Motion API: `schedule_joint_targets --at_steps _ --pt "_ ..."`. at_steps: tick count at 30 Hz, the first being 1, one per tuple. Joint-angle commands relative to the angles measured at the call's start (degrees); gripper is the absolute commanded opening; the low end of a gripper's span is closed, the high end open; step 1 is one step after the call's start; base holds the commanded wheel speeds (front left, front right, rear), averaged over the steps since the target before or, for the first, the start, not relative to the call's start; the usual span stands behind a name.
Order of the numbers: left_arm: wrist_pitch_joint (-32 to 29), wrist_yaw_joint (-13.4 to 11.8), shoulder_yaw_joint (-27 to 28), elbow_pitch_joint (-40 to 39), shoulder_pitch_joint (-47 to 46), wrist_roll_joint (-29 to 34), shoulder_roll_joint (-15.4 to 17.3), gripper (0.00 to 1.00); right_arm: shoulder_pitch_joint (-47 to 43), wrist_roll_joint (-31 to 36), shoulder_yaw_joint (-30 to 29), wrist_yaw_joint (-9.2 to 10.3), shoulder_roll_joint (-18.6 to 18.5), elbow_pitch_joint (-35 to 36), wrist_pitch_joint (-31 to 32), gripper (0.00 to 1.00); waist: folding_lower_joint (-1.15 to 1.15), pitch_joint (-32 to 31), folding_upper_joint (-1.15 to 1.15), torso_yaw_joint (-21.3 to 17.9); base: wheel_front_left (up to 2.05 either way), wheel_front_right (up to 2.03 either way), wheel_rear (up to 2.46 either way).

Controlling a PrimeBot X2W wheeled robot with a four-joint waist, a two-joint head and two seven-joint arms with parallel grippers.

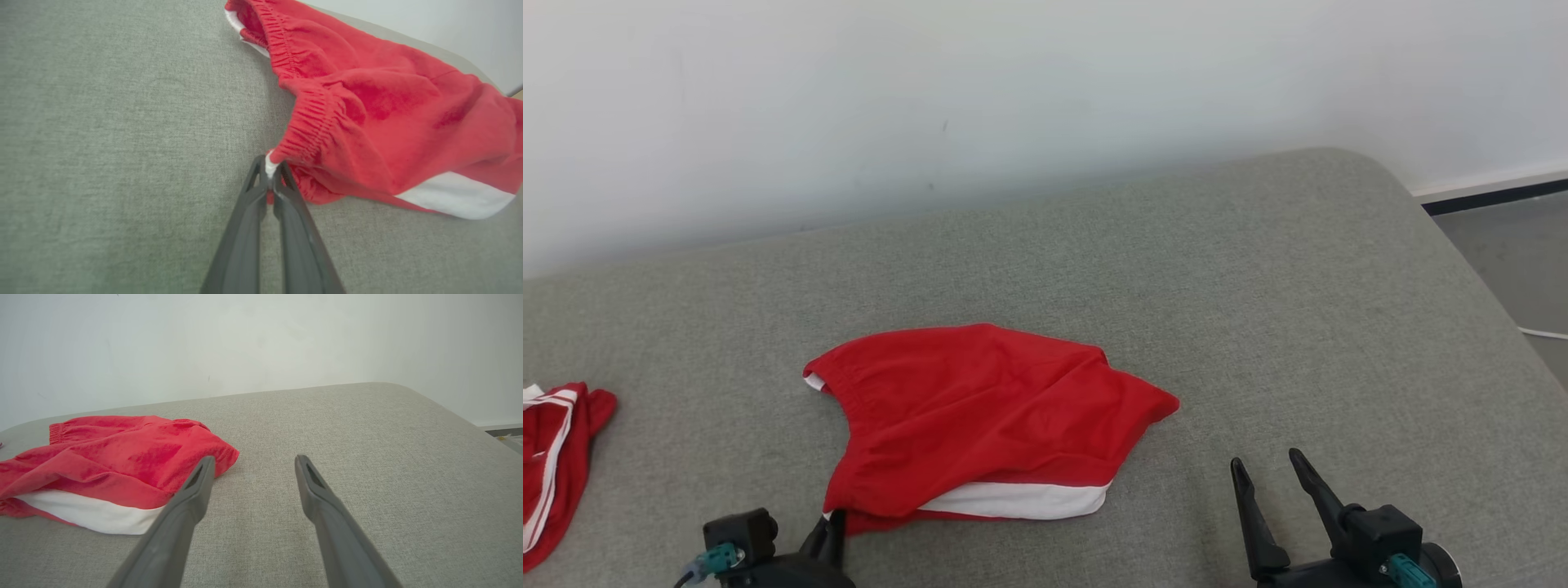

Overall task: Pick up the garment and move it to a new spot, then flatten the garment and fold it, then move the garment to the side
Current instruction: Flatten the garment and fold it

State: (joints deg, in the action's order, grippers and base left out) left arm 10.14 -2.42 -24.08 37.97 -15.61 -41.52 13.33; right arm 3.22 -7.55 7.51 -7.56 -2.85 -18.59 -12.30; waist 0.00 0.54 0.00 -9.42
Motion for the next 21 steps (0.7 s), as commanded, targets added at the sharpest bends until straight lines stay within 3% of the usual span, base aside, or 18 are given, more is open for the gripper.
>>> schedule_joint_targets --at_steps 1,6,7,8,16,21 --pt "-0.01 -0.19 0.11 -0.27 0.95 -0.15 0.22 0.0 -0.26 -0.27 0.15 0.14 -0.06 -0.08 0.04 1.0 0.0 -0.19 0.0 0.18 0.0 0.0 0.0" --pt "0.44 -1.72 0.04 -2.16 2.28 0.33 0.5 0.0 0.76 -0.16 0.88 0.15 -0.07 -0.27 0.03 1.0 0.0 -0.64 0.0 0.68 0.0 0.0 0.0" --pt "0.74 -1.89 0.0 -2.65 2.48 0.45 0.53 0.46 0.8 -0.18 0.83 0.15 -0.07 -0.27 0.03 1.0 0.0 -0.75 0.0 0.83 0.0 0.0 0.0" --pt "1.12 -1.88 -0.15 -3.13 2.73 0.76 0.63 1.0 0.75 -0.14 0.75 0.15 -0.07 -0.29 0.01 1.0 0.0 -0.85 0.0 0.96 0.0 0.0 0.0" --pt "4.68 -0.29 2.07 -9.11 7.63 1.14 1.05 1.0 -1.24 0.37 -0.36 0.15 -0.06 0.01 0.22 1.0 0.0 -1.7 0.0 2.71 0.0 0.0 0.0" --pt "5.09 1.0 9.04 -19.8 12.16 6.63 0.38 1.0 -1.99 0.66 -1.08 0.15 -0.06 0.49 0.5 1.0 0.0 -2.14 0.0 4.46 0.0 0.0 0.0"
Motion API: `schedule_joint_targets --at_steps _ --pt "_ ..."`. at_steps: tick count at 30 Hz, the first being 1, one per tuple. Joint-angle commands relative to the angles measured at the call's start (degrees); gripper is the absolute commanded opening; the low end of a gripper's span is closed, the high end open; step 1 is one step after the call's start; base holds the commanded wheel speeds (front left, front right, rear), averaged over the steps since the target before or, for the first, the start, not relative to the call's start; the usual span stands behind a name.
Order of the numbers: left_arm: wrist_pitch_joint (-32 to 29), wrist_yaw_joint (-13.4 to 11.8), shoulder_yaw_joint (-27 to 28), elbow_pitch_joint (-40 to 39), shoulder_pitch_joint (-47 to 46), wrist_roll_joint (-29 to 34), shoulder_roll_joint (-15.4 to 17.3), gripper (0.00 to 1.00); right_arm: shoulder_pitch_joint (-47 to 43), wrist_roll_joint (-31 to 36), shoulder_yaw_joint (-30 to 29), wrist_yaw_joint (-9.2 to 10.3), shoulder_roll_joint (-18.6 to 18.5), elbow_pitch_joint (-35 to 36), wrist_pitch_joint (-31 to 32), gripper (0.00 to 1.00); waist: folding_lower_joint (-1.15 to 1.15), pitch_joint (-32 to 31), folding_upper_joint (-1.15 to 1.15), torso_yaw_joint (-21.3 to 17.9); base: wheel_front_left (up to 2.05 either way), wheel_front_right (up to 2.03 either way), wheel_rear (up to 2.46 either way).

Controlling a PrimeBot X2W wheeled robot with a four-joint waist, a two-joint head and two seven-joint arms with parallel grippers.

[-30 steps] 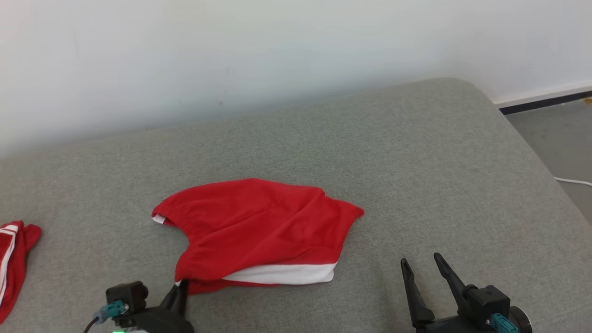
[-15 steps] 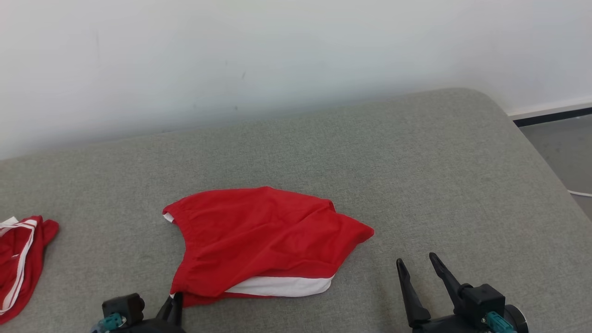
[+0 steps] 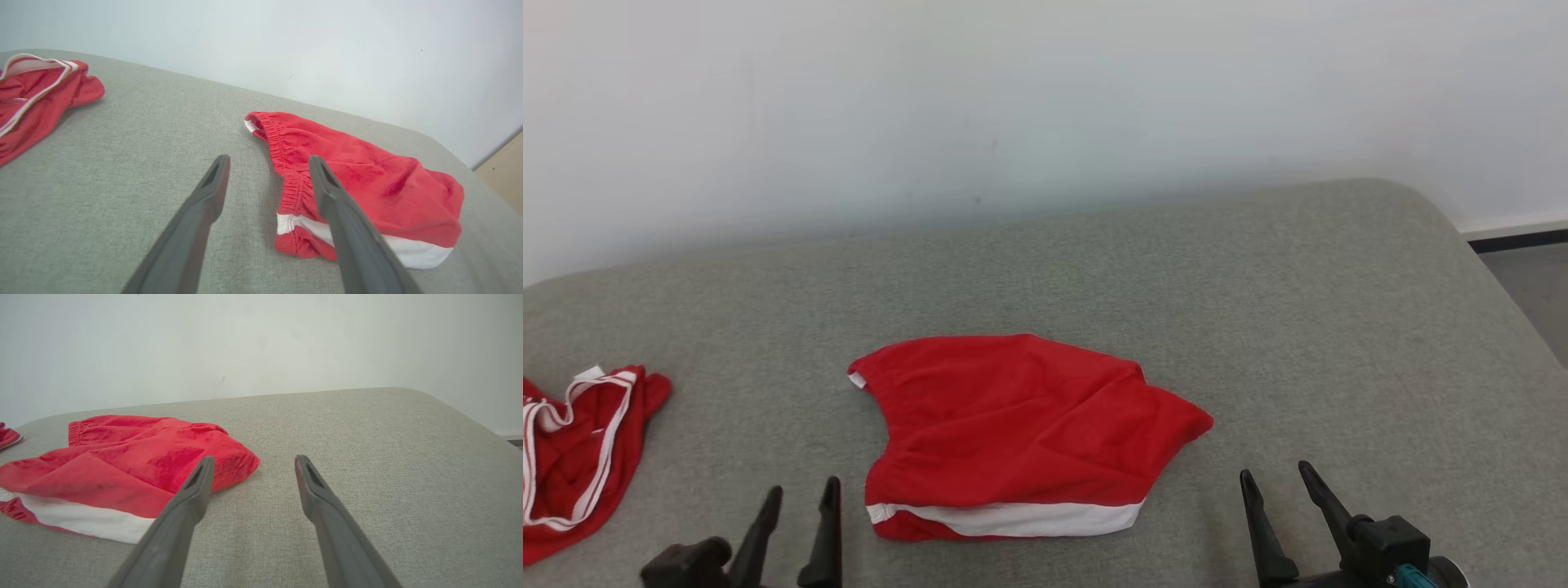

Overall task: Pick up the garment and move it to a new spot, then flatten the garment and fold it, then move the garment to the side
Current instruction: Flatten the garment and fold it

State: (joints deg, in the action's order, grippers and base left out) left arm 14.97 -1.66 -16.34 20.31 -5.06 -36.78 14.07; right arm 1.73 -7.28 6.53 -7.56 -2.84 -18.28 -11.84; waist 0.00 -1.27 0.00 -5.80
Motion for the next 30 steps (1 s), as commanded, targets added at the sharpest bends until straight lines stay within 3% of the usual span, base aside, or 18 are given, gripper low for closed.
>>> schedule_joint_targets --at_steps 1,6,16,24,30 --pt "0.22 0.76 3.03 -4.18 2.94 3.26 -1.03 1.0 -0.61 0.36 -0.31 0.15 -0.07 0.29 0.11 1.0 0.0 -0.44 0.0 1.19 0.0 0.0 0.0" --pt "0.18 3.22 10.02 -11.34 7.49 10.96 -4.28 1.0 -0.83 0.93 -0.78 0.14 -0.08 0.61 0.43 1.0 0.0 -1.2 0.0 2.76 0.0 0.0 0.0" --pt "0.2 6.3 18.85 -13.44 11.59 18.71 -9.25 1.0 -1.73 1.75 -1.5 0.15 -0.08 0.43 0.97 1.0 0.0 -2.13 0.0 4.62 0.0 0.0 0.0" --pt "0.2 7.68 20.63 -13.24 11.29 20.67 -10.57 1.0 -0.57 2.26 -2.9 0.15 -0.08 -0.17 1.89 1.0 0.0 -1.98 0.0 5.48 0.0 0.0 0.0" --pt "0.2 8.26 20.28 -12.89 10.39 21.59 -10.96 1.0 4.59 0.73 -3.88 0.15 -0.08 -3.91 8.76 1.0 0.0 -0.77 0.0 5.94 0.0 0.0 0.0"
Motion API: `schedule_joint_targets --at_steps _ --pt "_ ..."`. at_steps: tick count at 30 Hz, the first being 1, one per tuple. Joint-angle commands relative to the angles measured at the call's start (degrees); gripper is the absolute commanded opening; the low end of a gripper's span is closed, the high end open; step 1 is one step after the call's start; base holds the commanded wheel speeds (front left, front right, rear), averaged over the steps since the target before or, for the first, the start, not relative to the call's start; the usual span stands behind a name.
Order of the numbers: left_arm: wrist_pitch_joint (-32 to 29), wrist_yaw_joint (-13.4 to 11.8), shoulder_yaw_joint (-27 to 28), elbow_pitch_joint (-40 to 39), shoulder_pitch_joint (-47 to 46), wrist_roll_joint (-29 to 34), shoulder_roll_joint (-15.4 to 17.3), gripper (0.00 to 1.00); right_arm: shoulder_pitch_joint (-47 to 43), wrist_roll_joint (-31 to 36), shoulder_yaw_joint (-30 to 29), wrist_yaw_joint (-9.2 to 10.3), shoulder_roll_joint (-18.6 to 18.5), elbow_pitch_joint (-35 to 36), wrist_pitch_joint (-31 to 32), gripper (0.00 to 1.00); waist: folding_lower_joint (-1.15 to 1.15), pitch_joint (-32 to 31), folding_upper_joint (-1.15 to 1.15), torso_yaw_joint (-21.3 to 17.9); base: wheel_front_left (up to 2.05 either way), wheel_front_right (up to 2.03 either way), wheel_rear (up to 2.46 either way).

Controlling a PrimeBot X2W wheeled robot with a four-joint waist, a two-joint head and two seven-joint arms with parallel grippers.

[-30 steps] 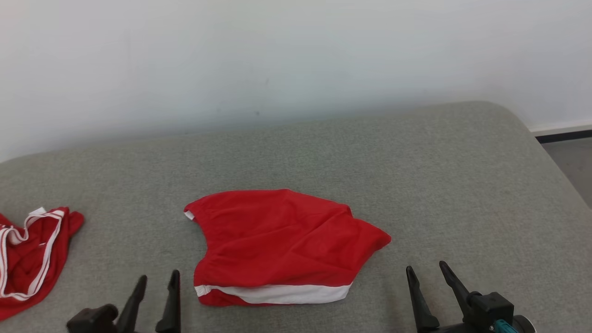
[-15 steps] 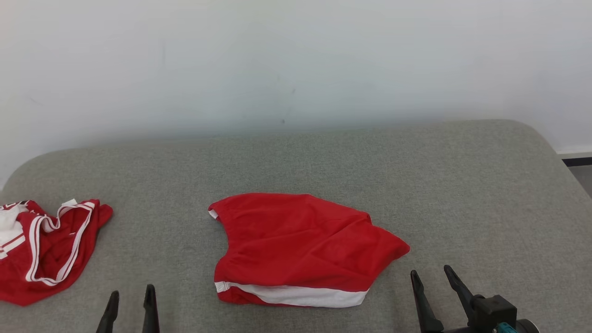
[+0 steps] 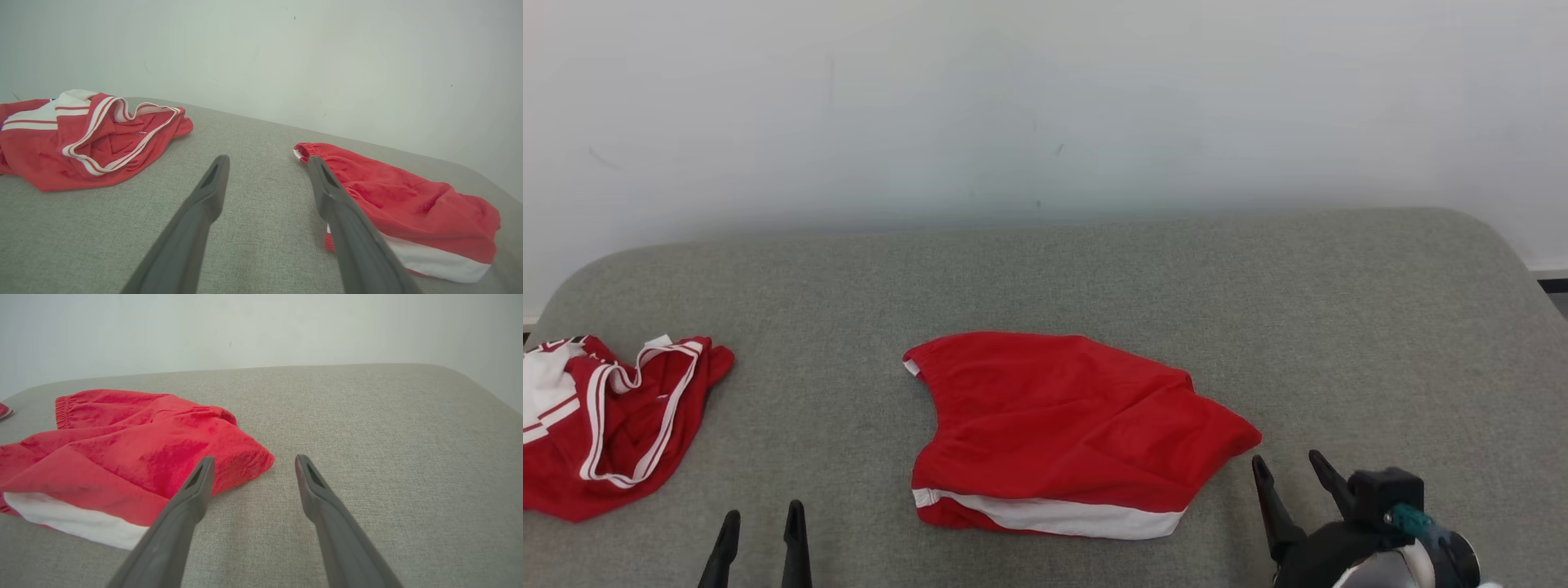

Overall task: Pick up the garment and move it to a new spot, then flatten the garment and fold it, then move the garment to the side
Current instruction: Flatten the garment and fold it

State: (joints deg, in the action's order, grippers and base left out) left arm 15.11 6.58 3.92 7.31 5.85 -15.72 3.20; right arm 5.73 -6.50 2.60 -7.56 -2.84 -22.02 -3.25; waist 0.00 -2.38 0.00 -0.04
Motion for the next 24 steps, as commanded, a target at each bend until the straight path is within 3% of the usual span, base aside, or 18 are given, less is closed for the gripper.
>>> schedule_joint_targets --at_steps 1,5,10,22,23,24 --pt "0.06 0.14 -0.1 0.08 -0.69 0.68 -0.12 1.0 1.77 -0.56 0.0 0.15 -0.08 -1.16 1.54 1.0 0.0 0.62 0.0 0.3 0.0 0.0 0.0" --pt "0.06 0.31 -0.79 0.18 -1.16 1.01 -0.2 1.0 6.3 -1.73 -0.96 0.15 -0.09 -6.9 7.62 1.0 0.0 1.88 0.0 1.12 0.0 0.0 0.0" --pt "0.06 0.56 -1.59 0.11 -2.3 1.0 -0.27 1.0 10.41 -4.99 -1.11 0.15 -0.08 -12.89 10.1 1.0 0.0 3.75 0.0 2.46 0.0 0.0 0.0" --pt "0.07 0.9 -2.02 0.35 -4.22 1.08 -0.32 1.0 18.38 -7.03 1.44 0.15 -0.67 -23.48 5.77 0.97 0.0 6.67 0.0 4.22 0.0 0.0 0.0" --pt "0.07 0.92 -2.03 0.44 -4.24 1.1 -0.31 1.0 18.75 -7.29 2.04 0.15 -0.78 -24.0 5.27 0.73 0.0 6.67 0.0 4.29 0.0 0.0 0.0" --pt "0.07 0.86 -2.05 0.54 -4.23 1.08 -0.31 1.0 18.98 -7.71 2.45 0.15 -0.88 -24.35 4.63 0.23 0.0 6.62 0.0 4.33 0.0 0.0 0.0"
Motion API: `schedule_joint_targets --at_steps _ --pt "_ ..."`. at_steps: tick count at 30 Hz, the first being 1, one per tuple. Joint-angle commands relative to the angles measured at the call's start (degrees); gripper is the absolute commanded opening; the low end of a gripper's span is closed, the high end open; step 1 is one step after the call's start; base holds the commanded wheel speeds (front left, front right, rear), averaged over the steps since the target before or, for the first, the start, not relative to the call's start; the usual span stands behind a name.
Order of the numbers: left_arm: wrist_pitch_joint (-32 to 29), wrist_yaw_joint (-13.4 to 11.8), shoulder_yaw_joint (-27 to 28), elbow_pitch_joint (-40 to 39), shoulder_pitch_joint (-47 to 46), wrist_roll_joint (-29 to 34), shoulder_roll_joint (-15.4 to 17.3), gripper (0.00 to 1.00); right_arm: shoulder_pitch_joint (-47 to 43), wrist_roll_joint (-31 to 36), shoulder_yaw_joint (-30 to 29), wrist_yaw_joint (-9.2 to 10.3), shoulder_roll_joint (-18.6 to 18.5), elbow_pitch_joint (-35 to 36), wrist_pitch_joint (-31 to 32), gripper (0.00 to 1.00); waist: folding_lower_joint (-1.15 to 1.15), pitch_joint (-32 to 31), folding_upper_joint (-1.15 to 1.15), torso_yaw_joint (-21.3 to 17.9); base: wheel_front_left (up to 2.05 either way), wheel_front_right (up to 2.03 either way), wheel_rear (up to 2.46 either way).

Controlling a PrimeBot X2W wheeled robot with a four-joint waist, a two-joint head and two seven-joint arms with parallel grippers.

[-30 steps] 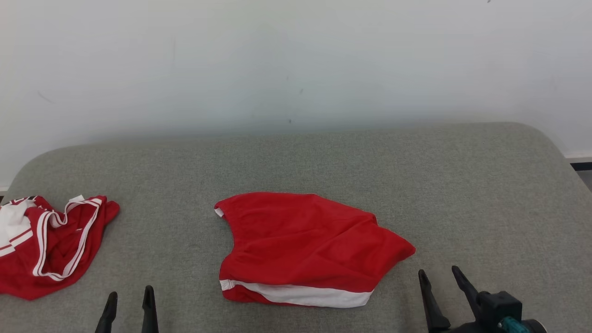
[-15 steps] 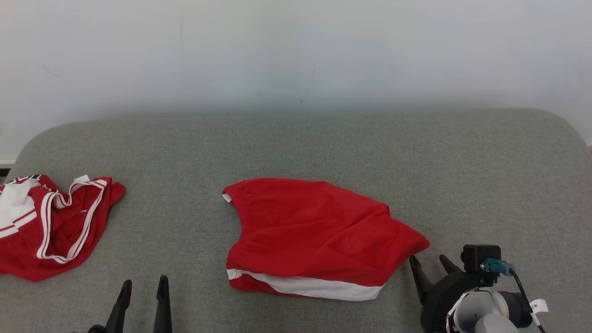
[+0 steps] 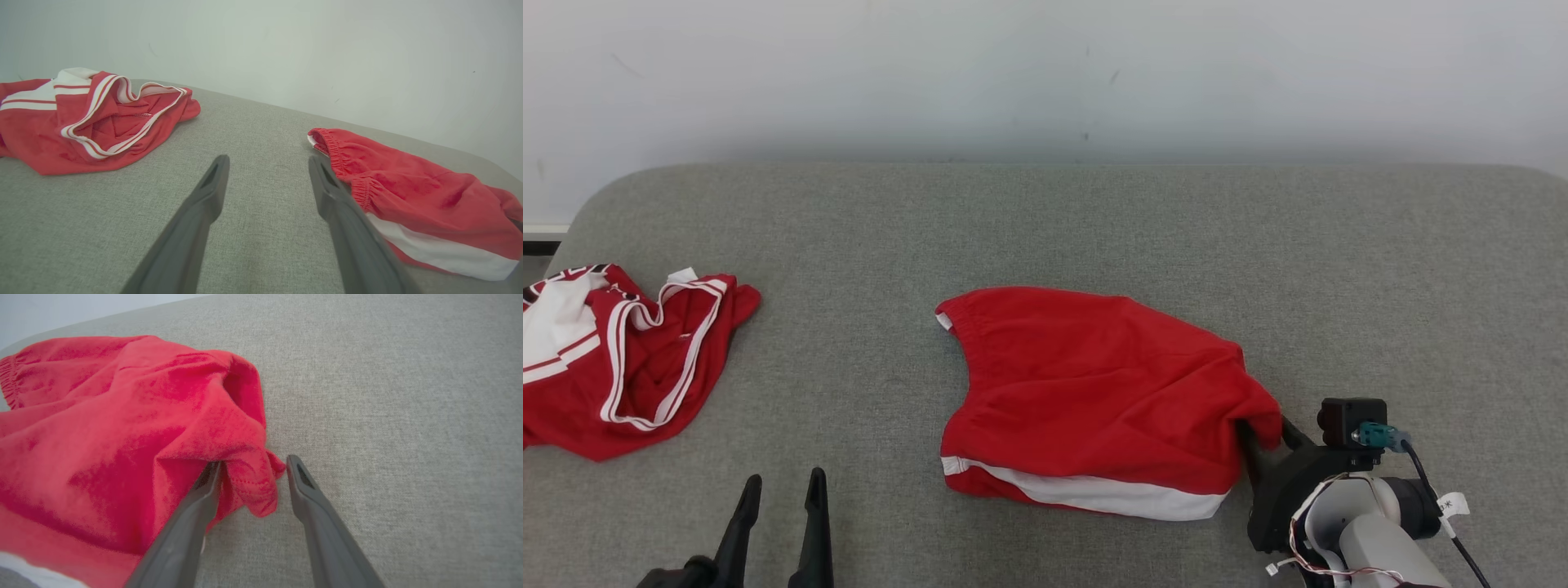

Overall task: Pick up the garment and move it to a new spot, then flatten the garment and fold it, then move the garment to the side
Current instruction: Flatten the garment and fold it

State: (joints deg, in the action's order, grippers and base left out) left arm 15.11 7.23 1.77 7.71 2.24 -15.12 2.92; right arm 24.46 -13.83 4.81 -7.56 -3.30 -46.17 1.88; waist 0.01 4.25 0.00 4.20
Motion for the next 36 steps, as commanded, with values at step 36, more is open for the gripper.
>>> schedule_joint_targets --at_steps 36 --pt "0.07 0.06 -0.09 0.17 0.08 -0.31 -0.03 1.0 -11.44 3.52 -8.77 0.15 0.43 33.09 22.49 0.0 -0.01 -2.16 0.0 -2.08 0.0 0.0 0.0"
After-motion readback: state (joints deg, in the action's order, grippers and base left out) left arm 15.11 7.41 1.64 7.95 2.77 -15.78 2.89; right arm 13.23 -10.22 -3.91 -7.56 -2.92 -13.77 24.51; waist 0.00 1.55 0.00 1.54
